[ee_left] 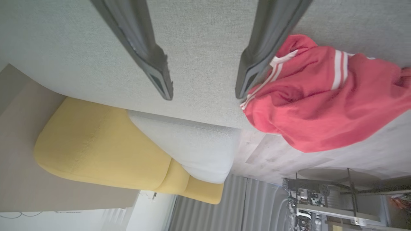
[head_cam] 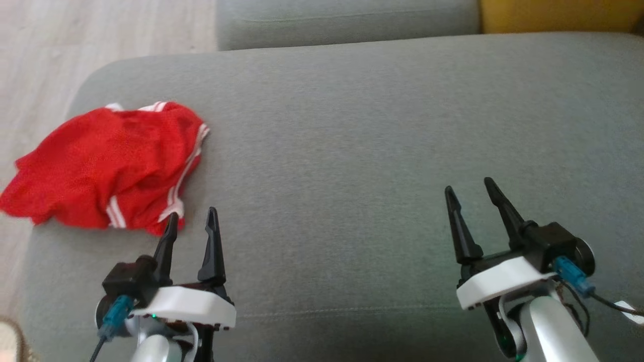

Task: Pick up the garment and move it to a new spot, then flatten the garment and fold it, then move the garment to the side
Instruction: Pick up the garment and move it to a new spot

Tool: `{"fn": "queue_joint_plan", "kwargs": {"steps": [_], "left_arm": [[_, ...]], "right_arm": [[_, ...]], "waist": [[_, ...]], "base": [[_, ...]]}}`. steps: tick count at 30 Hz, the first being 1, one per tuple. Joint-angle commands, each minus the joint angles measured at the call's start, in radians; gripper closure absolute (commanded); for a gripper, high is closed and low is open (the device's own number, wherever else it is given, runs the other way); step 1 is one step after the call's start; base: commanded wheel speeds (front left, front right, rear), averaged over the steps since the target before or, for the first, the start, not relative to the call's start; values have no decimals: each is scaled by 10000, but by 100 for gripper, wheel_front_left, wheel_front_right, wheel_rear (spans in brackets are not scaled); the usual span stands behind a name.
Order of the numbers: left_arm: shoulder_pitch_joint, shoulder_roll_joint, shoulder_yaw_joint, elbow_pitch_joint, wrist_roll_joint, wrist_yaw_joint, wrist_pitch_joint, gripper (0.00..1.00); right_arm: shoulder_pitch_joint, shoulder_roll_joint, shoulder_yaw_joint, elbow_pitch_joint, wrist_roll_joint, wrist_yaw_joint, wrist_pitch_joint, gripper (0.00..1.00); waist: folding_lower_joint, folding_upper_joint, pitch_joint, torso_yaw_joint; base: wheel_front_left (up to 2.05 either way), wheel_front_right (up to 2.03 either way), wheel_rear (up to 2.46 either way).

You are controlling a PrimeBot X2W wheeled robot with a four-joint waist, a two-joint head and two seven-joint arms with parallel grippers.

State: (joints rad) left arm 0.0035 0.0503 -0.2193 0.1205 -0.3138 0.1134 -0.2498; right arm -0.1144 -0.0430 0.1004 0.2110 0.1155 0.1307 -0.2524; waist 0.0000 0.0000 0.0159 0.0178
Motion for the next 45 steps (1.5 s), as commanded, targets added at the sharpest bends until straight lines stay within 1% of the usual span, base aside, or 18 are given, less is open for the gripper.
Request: {"fn": "queue_joint_plan", "kwargs": {"steps": [1, 10, 13, 16, 21, 25, 30, 32, 39, 44, 45], "left_arm": [[-392, 0, 264, -407, -4, 45, -120, 0], [-68, -1, 506, -521, 161, 115, -120, 0], [28, -1, 685, -647, 24, 219, -120, 0], [128, -1, 744, -676, 115, 199, -120, 0], [231, -1, 802, -770, 239, 139, -120, 0], [326, -1, 860, -856, 327, 110, -120, 0], [353, -1, 1031, -967, 398, 72, -120, 0], [346, -1, 1157, -1052, 290, 167, -120, 0], [312, -1, 1291, -1161, 262, 268, -120, 0], [102, -1, 1466, -1099, 114, -19, -120, 0], [-2, -1, 1530, -1055, 76, -132, -120, 0]], "right_arm": [[-350, -72, 293, -368, 7, 0, -93, 0], [-161, -72, 468, -347, 42, 0, -93, 0], [-116, -72, 596, -367, 47, 0, -93, 0], [-46, -72, 680, -371, 65, 0, -93, 0], [27, -72, 851, -360, 112, 0, -93, 0], [70, -72, 978, -332, 216, 0, -93, 0], [49, -72, 1099, -324, 292, 0, -93, 0], [46, -72, 1114, -325, 306, 0, -93, 0], [1, -72, 1150, -352, 309, 0, -93, 0], [-156, -72, 1024, -510, 244, 0, -93, 0], [-193, -72, 977, -547, 210, 0, -93, 0]], "waist": [[0, 0, -52, 311], [0, 0, -245, 1713], [0, 0, -234, 2135], [0, 0, -244, 2553], [0, 0, -233, 3178], [0, 0, -230, 3536], [0, 0, -176, 3783], [0, 0, -163, 3835], [0, 0, -82, 3825], [0, 0, 315, 3569], [0, 0, 439, 3507]], "base": [[0, 0, 0], [0, 0, 0], [0, 0, 0], [0, 0, 0], [0, 0, 0], [0, 0, 0], [0, 0, 0], [0, 0, 0], [0, 0, 0], [0, 0, 0], [0, 0, 0]]}}
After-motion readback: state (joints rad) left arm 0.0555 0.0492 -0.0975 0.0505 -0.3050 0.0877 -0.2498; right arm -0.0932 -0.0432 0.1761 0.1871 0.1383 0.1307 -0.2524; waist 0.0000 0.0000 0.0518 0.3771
